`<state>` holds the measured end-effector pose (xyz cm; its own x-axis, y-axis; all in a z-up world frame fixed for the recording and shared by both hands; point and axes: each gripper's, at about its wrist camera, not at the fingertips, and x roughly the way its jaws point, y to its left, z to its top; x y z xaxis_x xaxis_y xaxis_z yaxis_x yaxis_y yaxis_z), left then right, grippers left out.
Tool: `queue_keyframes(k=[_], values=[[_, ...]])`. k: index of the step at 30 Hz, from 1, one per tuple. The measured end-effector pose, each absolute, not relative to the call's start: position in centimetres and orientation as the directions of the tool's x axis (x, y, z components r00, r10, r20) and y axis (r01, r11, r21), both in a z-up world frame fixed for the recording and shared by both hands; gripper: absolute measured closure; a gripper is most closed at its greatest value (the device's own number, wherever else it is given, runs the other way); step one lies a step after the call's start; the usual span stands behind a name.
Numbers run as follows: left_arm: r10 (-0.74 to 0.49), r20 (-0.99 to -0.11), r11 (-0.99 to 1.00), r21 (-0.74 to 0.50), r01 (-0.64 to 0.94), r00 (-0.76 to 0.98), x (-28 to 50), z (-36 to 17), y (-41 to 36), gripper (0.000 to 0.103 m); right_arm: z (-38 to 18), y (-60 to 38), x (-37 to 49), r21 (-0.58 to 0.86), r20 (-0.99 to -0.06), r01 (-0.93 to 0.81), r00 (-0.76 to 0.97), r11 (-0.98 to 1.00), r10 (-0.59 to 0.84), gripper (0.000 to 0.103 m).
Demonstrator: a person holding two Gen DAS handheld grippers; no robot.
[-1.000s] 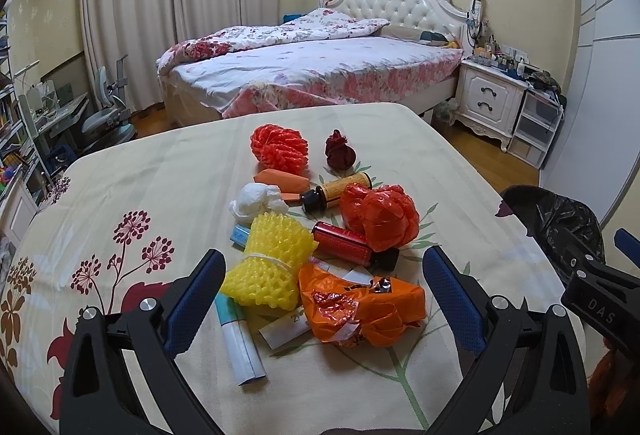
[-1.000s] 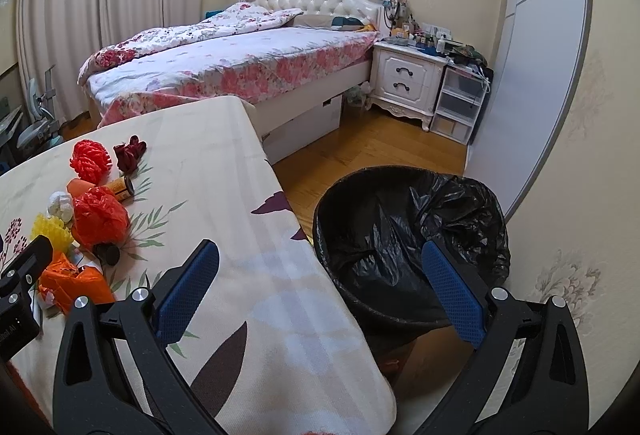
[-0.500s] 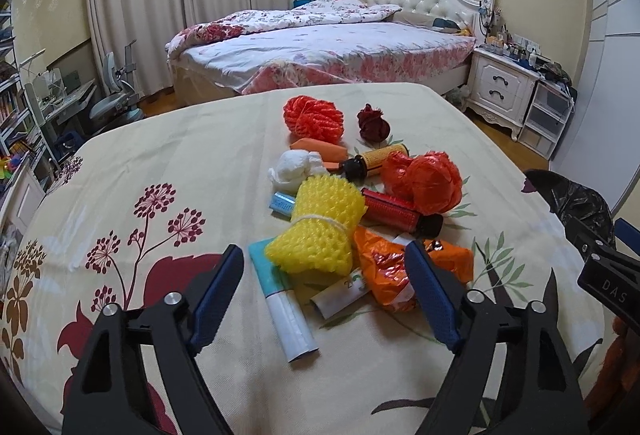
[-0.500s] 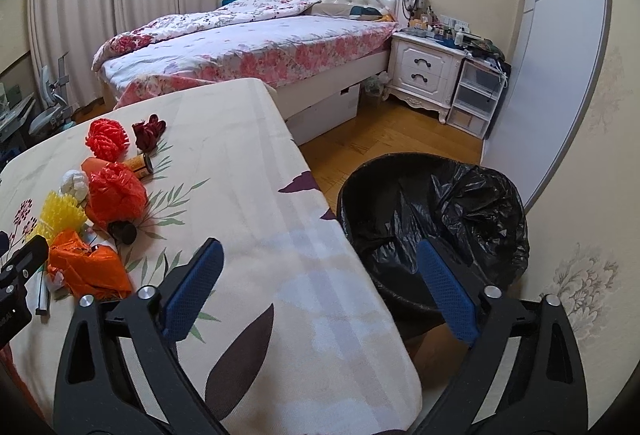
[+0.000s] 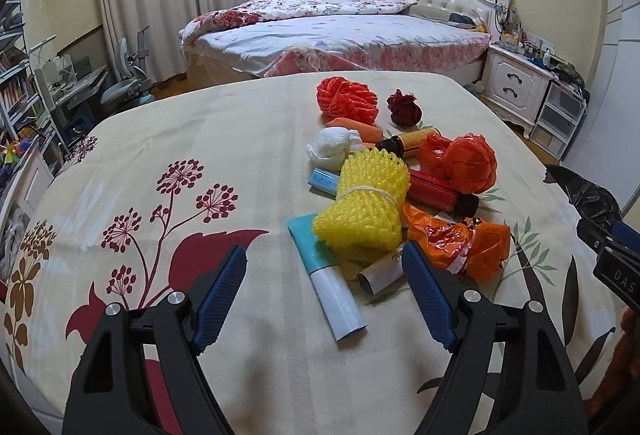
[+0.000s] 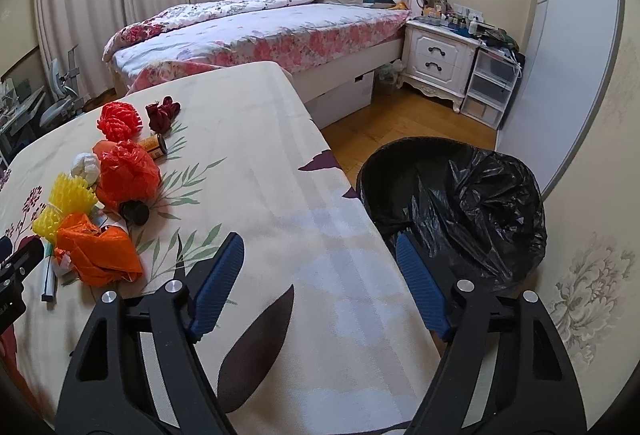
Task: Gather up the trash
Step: 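Lower the left tool onto the yellow foam net sleeve and close it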
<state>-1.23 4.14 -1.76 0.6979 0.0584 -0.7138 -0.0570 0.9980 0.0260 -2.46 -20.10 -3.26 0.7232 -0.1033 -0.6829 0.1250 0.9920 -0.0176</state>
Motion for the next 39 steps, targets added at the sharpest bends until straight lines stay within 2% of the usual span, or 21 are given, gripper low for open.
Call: queue_keyframes(k=[11, 16, 25, 33, 35, 39], values=[[0.045, -0.707, 0.999, 0.021, -0.043, 0.705, 1.7, -1.6, 4.3, 0.026, -3.3, -18.9, -1.8, -0.025, -0.689, 0.107, 0.719, 0.994, -0.094, 0.027], [0.012, -0.718, 1.0, 0.005, -0.011, 0.696, 2.6, -1.9, 4.1, 0.029, -3.2, -18.5, -1.3, -0.029, -0.69, 0.1, 0.718, 0.995, -0.092, 0.027], [-0.084, -0.751, 0.996, -0.056, 0.064, 0.655, 3.3, -2.7, 3.7, 0.05, -3.3, -18.0, -0.9, -0.034, -0.694, 0.096, 0.714, 0.995, -0.093, 0.027], [-0.089, -0.742, 0.996, -0.048, 0.079, 0.665, 3.6, -2.4, 3.4, 0.05, -3.5, -17.8, -0.7, -0.034, -0.698, 0.09, 0.711, 0.995, -0.088, 0.027], [-0.092, -0.745, 0.995, -0.049, 0.084, 0.661, 3.7, -2.6, 3.4, 0.055, -3.5, -17.7, -0.7, -0.034, -0.698, 0.086, 0.711, 0.996, -0.086, 0.027], [-0.102, -0.734, 0.995, -0.06, 0.085, 0.672, 3.4, -2.4, 3.5, 0.059, -3.4, -17.4, -0.7, -0.034, -0.696, 0.08, 0.713, 0.996, -0.081, 0.027]])
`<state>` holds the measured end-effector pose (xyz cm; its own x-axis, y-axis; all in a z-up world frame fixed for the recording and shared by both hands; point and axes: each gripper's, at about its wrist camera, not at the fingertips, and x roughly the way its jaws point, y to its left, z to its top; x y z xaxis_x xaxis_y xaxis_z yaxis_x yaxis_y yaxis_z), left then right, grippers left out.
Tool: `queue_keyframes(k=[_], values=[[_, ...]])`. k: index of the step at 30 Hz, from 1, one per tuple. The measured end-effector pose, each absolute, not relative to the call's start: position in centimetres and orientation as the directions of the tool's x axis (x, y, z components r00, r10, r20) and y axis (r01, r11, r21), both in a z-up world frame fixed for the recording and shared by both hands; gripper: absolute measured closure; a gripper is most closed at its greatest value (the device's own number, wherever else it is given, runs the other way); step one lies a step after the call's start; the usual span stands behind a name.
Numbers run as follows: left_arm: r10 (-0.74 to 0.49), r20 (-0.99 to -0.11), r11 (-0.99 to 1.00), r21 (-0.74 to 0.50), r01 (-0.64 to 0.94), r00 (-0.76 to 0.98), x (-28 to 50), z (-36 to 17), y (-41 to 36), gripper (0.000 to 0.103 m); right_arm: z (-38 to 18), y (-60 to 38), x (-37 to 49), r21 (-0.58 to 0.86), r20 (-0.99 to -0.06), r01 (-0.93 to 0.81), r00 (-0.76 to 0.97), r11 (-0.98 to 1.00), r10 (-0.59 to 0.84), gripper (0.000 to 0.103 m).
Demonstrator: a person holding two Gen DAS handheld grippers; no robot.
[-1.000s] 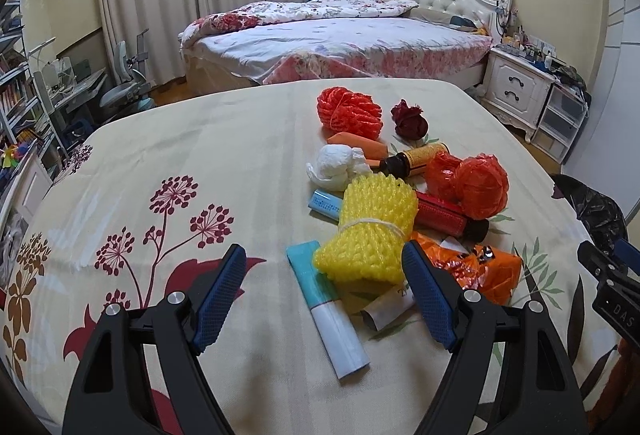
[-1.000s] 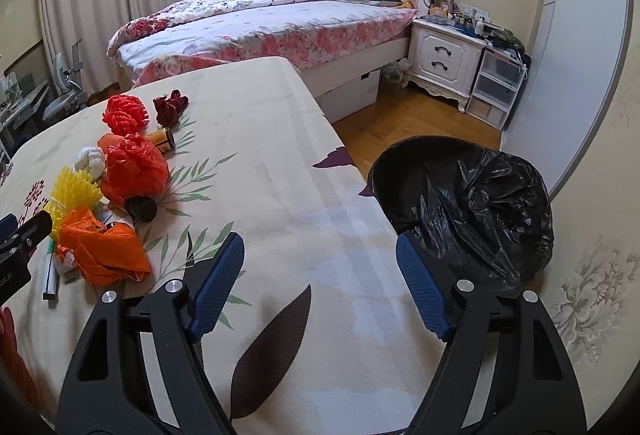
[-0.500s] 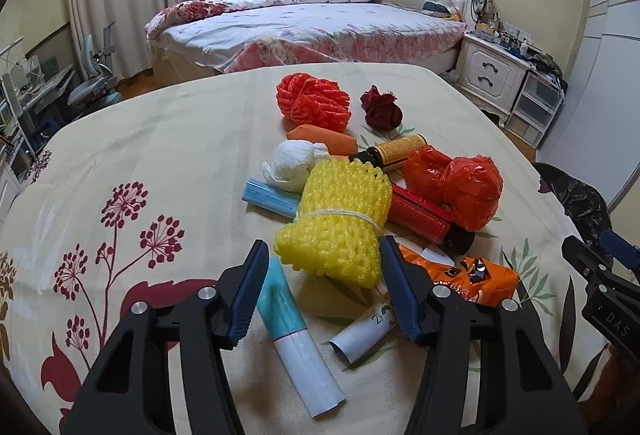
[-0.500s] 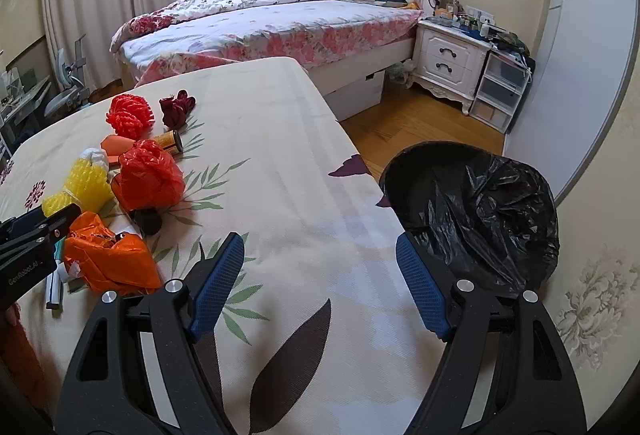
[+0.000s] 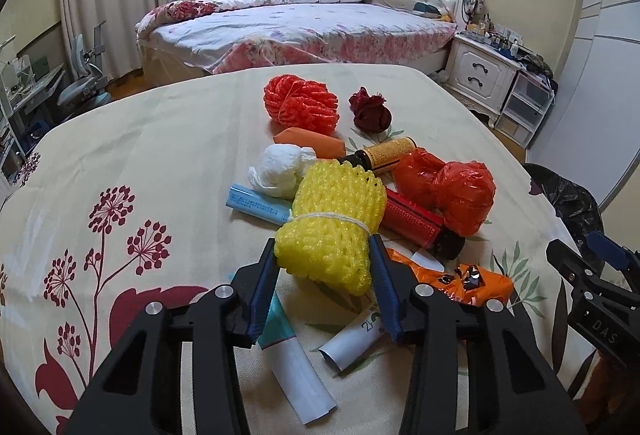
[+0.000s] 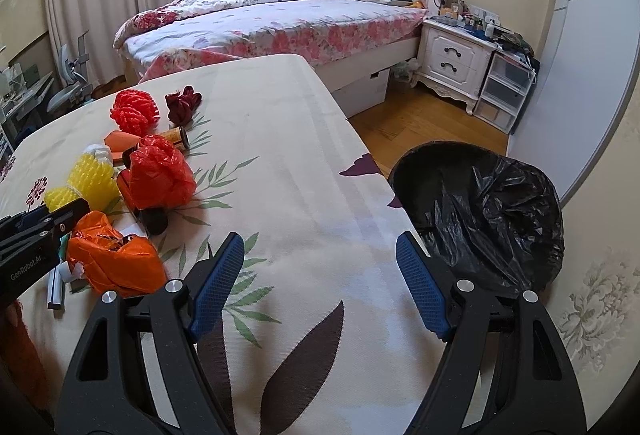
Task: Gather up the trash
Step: 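Lower the left tool onto the yellow foam net sleeve and close it, then grasp the orange plastic bag with the right tool while the left holds the yellow net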
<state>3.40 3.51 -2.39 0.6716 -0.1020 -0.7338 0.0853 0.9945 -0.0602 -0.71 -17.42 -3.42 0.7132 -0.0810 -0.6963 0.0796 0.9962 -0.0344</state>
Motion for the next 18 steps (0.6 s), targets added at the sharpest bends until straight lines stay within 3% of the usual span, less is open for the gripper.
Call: queue_keyframes(k=[10, 18], values=[[-0.104, -0.685, 0.994, -0.086, 0.062, 0.721, 0.8, 0.2, 5.4, 0.059, -2.1, -14.7, -1.5, -0.02, -0.679, 0.006, 0.734, 1.0, -0.018, 0.027], [-0.026, -0.668, 0.996, -0.08, -0.037, 0.744, -1.1, 0.7, 9.5, 0.059, -1.3, -10.8, -2.3, 0.011, -0.669, -0.105, 0.738, 0.994, 0.085, 0.025]])
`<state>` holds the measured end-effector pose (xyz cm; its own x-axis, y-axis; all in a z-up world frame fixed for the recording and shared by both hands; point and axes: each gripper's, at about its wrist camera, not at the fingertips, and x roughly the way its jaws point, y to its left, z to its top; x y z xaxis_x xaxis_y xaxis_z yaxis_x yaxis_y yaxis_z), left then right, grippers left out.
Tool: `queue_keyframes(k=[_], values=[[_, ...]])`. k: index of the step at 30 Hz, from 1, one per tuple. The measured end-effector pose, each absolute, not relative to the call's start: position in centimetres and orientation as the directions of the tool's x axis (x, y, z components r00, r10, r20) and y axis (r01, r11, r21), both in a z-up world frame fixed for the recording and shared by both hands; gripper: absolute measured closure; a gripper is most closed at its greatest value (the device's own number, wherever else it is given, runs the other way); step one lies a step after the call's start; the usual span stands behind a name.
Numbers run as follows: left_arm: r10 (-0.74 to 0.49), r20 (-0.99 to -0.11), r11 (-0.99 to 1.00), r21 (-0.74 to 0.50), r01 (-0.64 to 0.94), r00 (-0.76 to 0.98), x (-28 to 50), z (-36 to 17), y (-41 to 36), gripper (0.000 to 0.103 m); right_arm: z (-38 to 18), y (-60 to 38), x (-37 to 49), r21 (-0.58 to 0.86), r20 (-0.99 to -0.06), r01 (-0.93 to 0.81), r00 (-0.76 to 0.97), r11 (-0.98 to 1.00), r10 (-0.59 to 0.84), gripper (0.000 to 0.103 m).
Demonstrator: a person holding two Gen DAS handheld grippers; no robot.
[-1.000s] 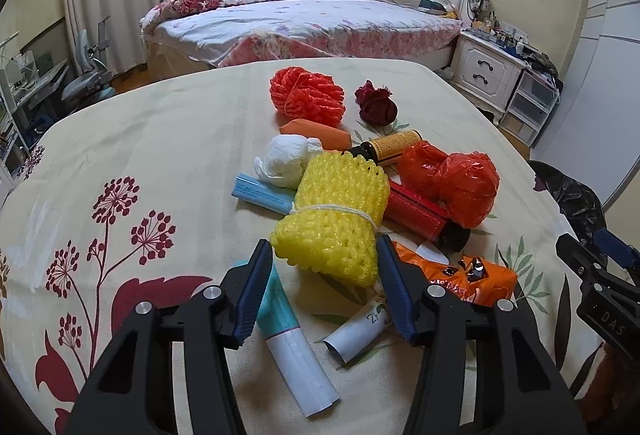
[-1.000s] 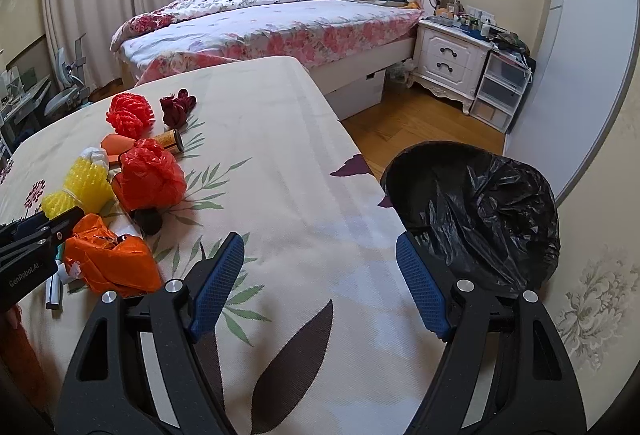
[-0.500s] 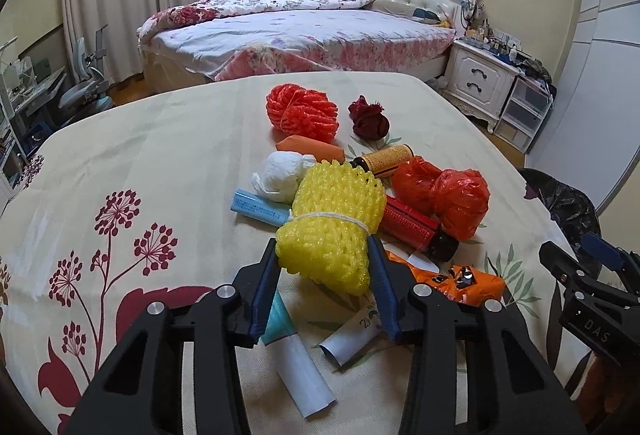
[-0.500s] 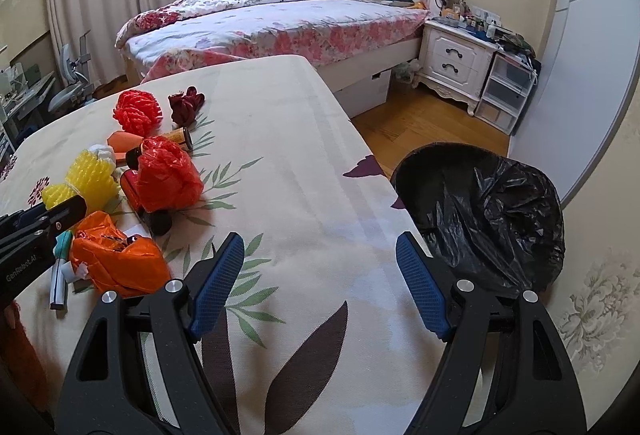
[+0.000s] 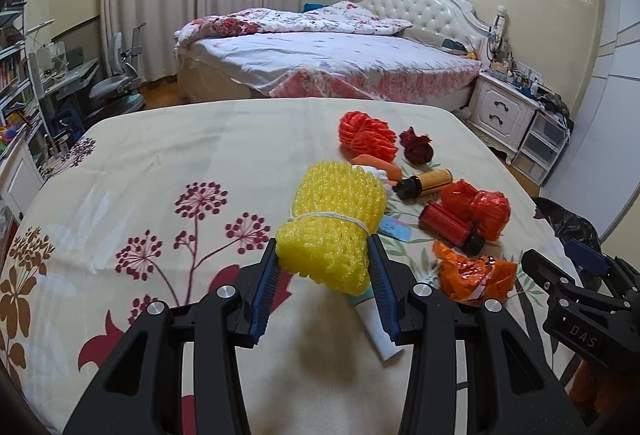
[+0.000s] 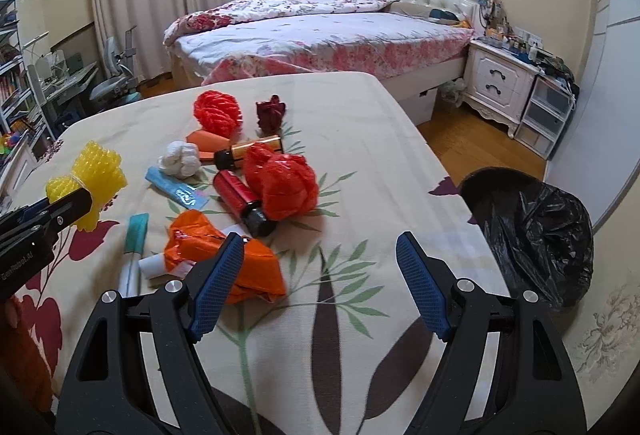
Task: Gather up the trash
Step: 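Grasp the orange plastic bag with the right tool while the left holds the yellow net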
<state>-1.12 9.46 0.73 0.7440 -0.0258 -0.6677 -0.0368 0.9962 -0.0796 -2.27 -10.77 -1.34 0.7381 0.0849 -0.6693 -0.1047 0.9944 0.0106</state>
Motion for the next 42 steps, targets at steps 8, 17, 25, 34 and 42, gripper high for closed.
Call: queue_keyframes(k=[8, 17, 25, 34, 42], values=[[0.049, -0.663, 0.989, -0.074, -0.131, 0.747, -2.5, 0.3, 13.3, 0.059, -2.2, -6.9, -2.0, -0.014, -0.689, -0.191, 0.713, 0.981, 0.129, 0.017], [0.037, -0.673, 0.985, -0.101, -0.142, 0.739, -2.8, -0.6, 14.3, 0.059, -3.8, -6.1, -1.5, -0.068, -0.725, -0.185, 0.684, 0.98, 0.079, 0.016], [0.024, -0.673, 0.985, -0.11, -0.133, 0.739, -3.2, -1.0, 14.0, 0.059, -4.4, -6.0, -1.7, -0.084, -0.734, -0.195, 0.675, 0.977, 0.071, 0.032], [0.002, -0.649, 0.988, -0.118, -0.104, 0.761, -3.8, -0.2, 12.6, 0.059, -2.5, -6.8, -3.3, -0.088, -0.696, -0.184, 0.714, 0.979, 0.072, 0.032], [-0.077, -0.611, 0.991, -0.132, -0.006, 0.788, -3.4, 1.4, 8.6, 0.059, 0.3, -10.7, -4.0, -0.081, -0.642, -0.091, 0.767, 0.993, 0.018, 0.032]])
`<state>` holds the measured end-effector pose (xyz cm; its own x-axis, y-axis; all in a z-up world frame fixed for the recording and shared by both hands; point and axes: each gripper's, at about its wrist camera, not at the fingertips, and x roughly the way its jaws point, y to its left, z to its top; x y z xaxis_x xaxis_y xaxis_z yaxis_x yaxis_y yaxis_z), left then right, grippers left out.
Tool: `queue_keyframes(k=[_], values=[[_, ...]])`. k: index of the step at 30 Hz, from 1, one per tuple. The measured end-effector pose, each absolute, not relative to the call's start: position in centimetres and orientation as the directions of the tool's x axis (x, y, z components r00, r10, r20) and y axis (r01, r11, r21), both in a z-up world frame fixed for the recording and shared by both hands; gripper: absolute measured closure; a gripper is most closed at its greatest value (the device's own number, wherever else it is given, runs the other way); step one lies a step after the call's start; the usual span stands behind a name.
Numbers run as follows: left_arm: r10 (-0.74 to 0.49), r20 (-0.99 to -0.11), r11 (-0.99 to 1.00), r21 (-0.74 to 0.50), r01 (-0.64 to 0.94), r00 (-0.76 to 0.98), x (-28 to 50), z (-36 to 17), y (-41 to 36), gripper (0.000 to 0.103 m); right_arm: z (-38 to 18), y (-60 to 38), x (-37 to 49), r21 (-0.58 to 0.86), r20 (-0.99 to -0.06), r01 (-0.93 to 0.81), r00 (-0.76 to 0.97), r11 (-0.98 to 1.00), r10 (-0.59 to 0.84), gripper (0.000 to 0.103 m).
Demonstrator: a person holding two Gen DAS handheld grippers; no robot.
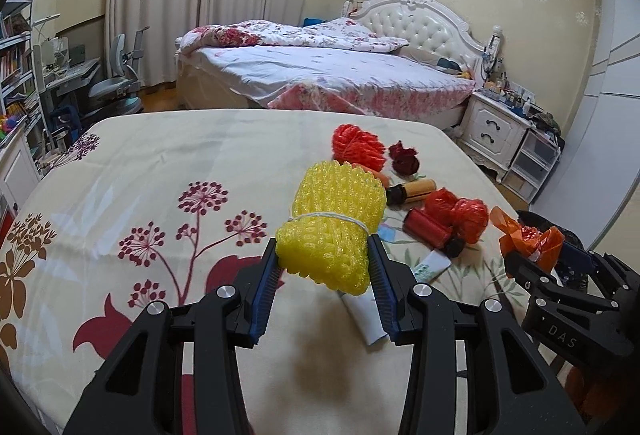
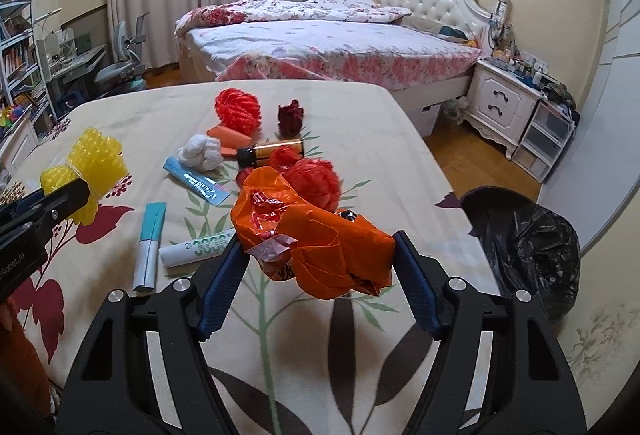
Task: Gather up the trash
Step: 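Grasp the orange plastic bag with the right tool while the left holds the yellow net, then carry both items over the black bin and open both tools to drop them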
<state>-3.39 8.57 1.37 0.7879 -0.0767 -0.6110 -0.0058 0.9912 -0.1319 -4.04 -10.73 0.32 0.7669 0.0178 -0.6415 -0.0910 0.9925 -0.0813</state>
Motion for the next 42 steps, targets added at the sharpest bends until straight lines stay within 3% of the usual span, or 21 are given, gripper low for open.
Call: queue_keyframes(k=[11, 24, 42], values=[[-0.221, -0.565, 0.975, -0.136, 0.174, 0.795, -0.9, 3.1, 0.1, 0.059, 2.1, -20.5, -3.6, -0.078, -0.588, 0.154, 0.79, 0.985, -0.17, 0.032], [-0.358, -0.563, 0.924, -0.101, 0.368, 0.745, 3.0, 2.5, -11.4, 0.059, -0.4, -31.2, -1.3, -0.05, -0.599, 0.384, 0.727, 0.922, -0.335, 0.032], [-0.376, -0.64, 0.878, -0.015, 0.479, 0.67, 7.9, -1.5, -21.3, 0.059, -4.4, -37.5, 2.1, -0.012, -0.647, 0.513, 0.651, 0.858, -0.398, 0.032]])
